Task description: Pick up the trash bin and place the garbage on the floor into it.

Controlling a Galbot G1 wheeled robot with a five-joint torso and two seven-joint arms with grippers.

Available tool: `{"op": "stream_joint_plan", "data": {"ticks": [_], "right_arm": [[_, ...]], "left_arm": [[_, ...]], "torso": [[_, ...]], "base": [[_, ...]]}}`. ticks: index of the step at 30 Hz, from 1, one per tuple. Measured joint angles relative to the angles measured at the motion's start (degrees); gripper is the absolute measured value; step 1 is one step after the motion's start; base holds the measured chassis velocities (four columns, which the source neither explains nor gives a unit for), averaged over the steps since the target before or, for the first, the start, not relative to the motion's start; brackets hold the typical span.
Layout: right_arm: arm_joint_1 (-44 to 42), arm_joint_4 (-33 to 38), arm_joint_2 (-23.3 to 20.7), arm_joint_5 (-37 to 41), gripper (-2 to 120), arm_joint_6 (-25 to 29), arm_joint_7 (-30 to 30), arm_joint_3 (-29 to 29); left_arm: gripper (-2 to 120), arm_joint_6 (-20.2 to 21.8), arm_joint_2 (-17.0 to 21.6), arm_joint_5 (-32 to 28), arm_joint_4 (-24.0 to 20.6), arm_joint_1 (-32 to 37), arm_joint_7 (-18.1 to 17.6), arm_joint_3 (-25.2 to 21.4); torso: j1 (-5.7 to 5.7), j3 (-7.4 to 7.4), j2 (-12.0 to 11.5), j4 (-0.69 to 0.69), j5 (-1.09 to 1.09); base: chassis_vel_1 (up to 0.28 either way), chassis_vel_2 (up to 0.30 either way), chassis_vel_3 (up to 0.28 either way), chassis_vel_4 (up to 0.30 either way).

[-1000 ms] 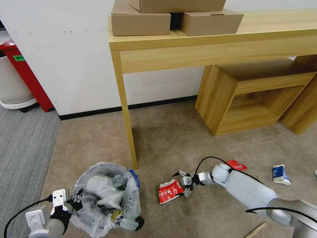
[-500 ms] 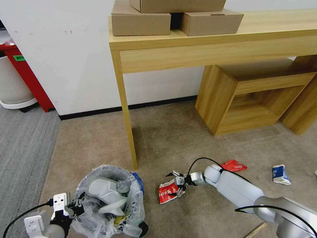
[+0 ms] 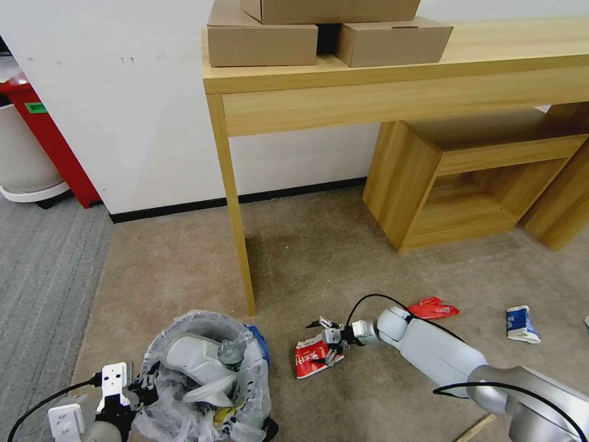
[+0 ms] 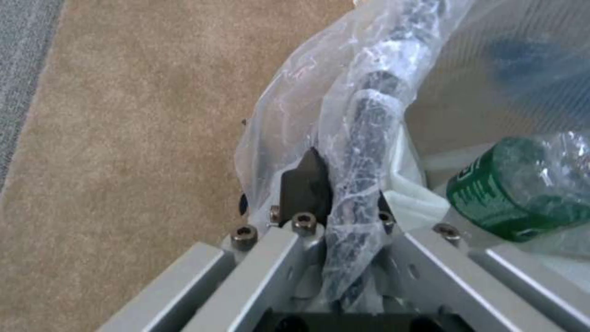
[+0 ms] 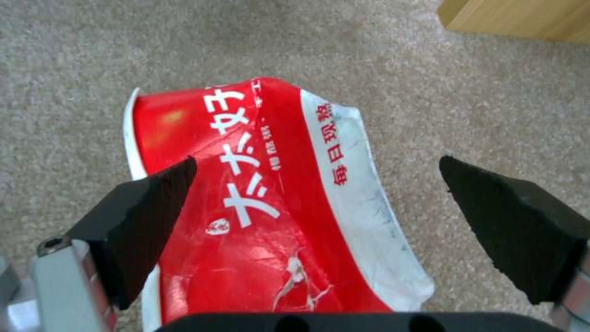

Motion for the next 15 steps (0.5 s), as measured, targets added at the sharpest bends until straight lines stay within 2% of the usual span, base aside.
{"op": "stream_joint_plan", "data": {"ticks": [15], "right_arm": [[-2.84, 5.55, -3.66, 1.31, 100, -0.50, 0.28, 0.25]], "left_arm": [[0, 0.00, -1.30, 2.82, 0.91, 0.50, 0.62, 1.15]], "torso": [[0.00, -0.01, 0.00, 0.01, 0.00]], "base": [[0.000, 0.000, 0.000, 0.000]]}}
